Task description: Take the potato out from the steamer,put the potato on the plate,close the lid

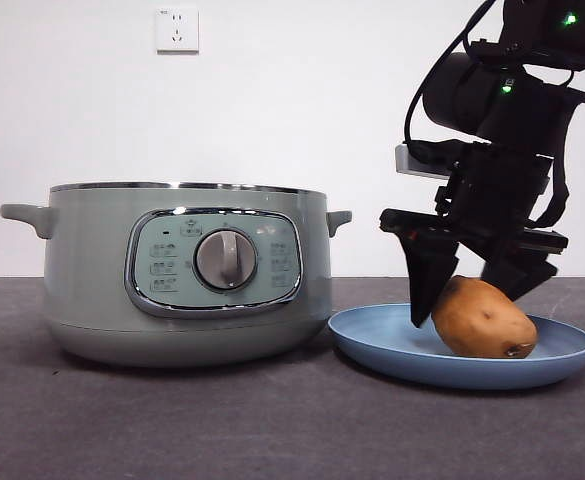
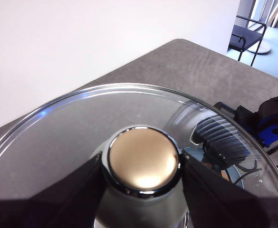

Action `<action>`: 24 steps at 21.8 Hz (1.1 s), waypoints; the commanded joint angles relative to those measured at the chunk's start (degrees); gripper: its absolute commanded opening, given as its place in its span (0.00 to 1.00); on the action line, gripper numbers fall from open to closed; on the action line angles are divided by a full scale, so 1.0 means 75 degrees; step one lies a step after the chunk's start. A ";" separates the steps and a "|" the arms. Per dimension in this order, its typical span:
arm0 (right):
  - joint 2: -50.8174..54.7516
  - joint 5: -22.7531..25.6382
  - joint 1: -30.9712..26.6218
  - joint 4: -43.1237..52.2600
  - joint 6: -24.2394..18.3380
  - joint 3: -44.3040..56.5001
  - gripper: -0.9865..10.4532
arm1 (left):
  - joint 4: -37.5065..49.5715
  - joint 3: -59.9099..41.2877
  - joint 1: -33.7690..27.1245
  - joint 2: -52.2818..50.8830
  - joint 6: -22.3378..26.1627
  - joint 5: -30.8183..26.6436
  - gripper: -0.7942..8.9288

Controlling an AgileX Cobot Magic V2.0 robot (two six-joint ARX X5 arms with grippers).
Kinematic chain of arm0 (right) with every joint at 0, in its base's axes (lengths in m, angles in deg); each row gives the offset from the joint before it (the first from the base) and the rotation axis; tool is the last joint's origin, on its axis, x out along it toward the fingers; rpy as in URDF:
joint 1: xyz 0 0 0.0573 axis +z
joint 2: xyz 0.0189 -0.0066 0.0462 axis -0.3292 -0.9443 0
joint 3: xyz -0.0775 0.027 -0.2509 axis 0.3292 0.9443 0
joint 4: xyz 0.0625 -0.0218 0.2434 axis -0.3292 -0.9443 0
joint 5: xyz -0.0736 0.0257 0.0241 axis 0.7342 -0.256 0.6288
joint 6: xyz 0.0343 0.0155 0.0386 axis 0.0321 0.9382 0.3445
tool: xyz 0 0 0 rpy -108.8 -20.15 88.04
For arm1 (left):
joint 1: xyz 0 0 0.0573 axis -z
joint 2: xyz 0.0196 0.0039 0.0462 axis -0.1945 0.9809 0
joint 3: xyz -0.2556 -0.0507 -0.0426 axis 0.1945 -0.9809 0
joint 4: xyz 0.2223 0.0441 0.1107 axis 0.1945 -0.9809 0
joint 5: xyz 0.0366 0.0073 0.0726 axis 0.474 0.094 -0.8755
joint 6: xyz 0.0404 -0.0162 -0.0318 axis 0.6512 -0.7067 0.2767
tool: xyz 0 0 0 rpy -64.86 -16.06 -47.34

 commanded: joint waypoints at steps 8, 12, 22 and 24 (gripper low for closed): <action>0.1469 0.0012 0.0000 -0.0309 0.0076 -0.0364 0.50 | 0.0915 0.0093 0.0000 -0.0050 -0.0058 0.0023 0.07; 0.3235 0.0041 0.0000 -0.0659 0.0085 -0.0367 0.50 | 0.1166 0.0093 -0.0003 0.0379 -0.0087 -0.0015 0.07; 0.6968 0.0111 -0.0006 -0.1282 0.0393 -0.0379 0.50 | 0.1434 0.0064 -0.0029 0.2404 -0.0122 -0.0015 0.07; 0.7131 0.0364 -0.0006 -0.1416 0.0393 -0.0379 0.50 | 0.1507 -0.0012 -0.0023 0.2544 -0.0216 -0.0015 0.07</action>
